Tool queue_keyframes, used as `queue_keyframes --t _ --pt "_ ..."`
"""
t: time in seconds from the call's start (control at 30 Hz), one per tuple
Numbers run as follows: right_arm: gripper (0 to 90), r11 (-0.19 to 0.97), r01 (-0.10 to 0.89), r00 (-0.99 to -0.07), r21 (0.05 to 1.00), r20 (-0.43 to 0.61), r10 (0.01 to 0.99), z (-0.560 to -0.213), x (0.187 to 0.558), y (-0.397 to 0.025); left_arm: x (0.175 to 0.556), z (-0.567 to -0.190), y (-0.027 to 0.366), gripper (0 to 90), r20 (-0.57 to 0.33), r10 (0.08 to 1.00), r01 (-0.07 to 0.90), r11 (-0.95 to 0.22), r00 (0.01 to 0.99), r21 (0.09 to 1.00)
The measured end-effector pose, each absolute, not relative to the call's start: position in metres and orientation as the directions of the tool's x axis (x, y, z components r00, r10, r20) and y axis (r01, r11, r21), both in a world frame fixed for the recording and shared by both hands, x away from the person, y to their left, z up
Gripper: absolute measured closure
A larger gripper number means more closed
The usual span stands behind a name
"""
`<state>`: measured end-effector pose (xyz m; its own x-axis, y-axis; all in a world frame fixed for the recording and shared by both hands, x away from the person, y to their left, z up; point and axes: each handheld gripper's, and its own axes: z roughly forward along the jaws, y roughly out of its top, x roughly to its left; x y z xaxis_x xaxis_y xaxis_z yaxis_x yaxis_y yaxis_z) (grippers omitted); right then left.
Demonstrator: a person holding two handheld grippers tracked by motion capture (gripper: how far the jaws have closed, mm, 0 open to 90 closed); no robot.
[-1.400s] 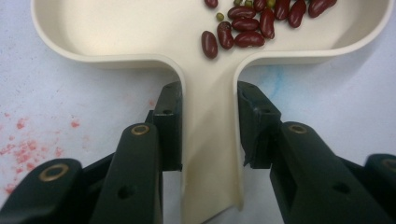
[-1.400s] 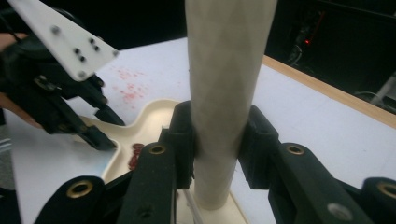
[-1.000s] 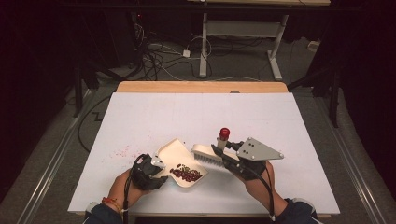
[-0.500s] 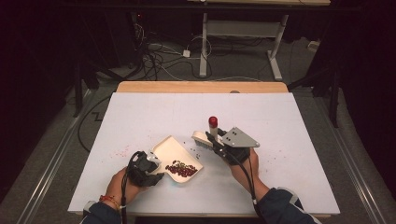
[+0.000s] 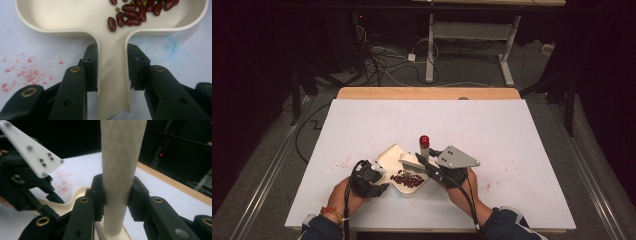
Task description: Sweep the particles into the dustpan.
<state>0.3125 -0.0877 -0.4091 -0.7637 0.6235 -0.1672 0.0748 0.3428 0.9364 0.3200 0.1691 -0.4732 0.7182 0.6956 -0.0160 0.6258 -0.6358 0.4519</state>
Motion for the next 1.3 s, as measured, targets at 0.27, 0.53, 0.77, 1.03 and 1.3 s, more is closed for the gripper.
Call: queue_keyframes --t 0.27,0.53,0.77,1.03,1.3 --pt "70.6 0.326 0.018 -0.72 0.945 -0.215 0.66 -0.389 0.31 -0.107 0.317 -0.471 0.172 63.2 0.003 0.693 0.619 -0.645 0.721 0.448" --pt "70.6 0.396 0.082 -0.65 0.914 -0.253 0.717 -0.405 0.328 -0.128 0.315 -0.471 0.173 63.1 0.01 0.693 0.619 -0.65 0.721 0.441" --pt "70.3 0.399 0.112 -0.722 0.91 -0.201 0.661 -0.412 0.313 -0.109 0.315 -0.472 0.173 63.1 0.004 0.695 0.623 -0.646 0.719 0.442" --pt "70.6 0.364 0.078 -0.756 0.928 -0.183 0.629 -0.403 0.309 -0.107 0.315 -0.473 0.173 63.1 0.006 0.694 0.62 -0.647 0.72 0.443" --pt "70.6 0.377 0.025 -0.691 0.926 -0.256 0.676 -0.396 0.317 -0.118 0.314 -0.471 0.177 63.2 -0.001 0.693 0.622 -0.646 0.721 0.444"
